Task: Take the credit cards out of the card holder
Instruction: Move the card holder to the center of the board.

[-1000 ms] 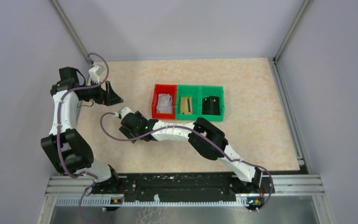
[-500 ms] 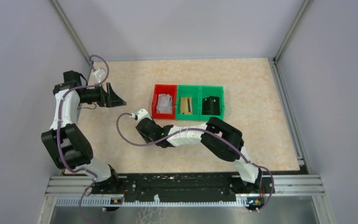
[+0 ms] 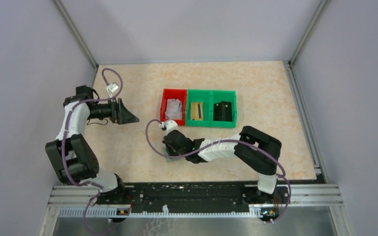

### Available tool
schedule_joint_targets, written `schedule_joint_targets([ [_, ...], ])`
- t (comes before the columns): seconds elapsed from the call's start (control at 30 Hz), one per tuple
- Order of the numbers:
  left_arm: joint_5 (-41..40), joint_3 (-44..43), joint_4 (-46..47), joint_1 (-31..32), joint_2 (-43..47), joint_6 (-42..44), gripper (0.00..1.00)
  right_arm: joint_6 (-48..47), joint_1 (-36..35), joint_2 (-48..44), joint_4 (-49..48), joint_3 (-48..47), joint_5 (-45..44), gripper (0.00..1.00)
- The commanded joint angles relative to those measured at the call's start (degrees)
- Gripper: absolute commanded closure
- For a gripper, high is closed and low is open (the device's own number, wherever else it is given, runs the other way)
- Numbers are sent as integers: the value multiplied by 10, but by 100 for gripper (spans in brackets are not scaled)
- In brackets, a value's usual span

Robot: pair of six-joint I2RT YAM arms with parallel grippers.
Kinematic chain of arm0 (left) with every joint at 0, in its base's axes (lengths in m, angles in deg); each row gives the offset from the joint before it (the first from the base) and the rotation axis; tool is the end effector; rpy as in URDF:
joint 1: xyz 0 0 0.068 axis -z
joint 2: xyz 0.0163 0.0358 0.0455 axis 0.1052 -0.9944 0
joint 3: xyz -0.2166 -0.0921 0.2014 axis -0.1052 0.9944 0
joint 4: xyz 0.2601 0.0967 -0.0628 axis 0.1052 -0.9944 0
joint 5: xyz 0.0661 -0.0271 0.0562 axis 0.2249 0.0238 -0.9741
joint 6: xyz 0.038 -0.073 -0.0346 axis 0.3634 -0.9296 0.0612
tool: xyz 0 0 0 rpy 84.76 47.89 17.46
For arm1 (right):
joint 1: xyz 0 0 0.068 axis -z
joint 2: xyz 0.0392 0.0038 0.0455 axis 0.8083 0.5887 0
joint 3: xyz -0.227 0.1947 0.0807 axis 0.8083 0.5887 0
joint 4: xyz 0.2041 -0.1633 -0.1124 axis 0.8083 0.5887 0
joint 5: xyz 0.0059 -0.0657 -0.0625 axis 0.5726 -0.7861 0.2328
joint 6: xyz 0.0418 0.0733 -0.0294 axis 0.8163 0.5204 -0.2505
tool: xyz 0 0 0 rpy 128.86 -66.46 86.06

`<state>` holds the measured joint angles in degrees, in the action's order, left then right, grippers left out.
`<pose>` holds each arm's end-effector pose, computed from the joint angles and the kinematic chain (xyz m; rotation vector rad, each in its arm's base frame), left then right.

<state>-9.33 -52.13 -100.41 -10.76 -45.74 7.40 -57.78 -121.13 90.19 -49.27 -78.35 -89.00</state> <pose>0.3063 0.0172 0.2765 0.4980 2.1779 -1.1885 0.1893 0.4007 0.1471 -0.6572 2.2080 0.6138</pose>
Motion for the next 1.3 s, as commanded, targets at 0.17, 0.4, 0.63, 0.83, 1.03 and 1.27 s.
schedule_joint_targets([
  [0.17,-76,81,131,125,106,-48,1,70,64,-101,-81,36,107,100],
  [0.4,-106,79,134,152,101,-20,1,86,72,-198,-6,85,46,39],
  [0.63,-144,127,145,204,122,82,1,155,88,-257,-35,199,81,38],
  [0.83,-230,185,166,276,161,195,2,171,120,-231,-34,208,180,39],
  [1.03,-308,228,222,332,138,239,5,163,136,-197,-30,200,188,43],
  [1.27,-353,244,265,407,108,255,20,167,151,-153,-52,194,211,48],
])
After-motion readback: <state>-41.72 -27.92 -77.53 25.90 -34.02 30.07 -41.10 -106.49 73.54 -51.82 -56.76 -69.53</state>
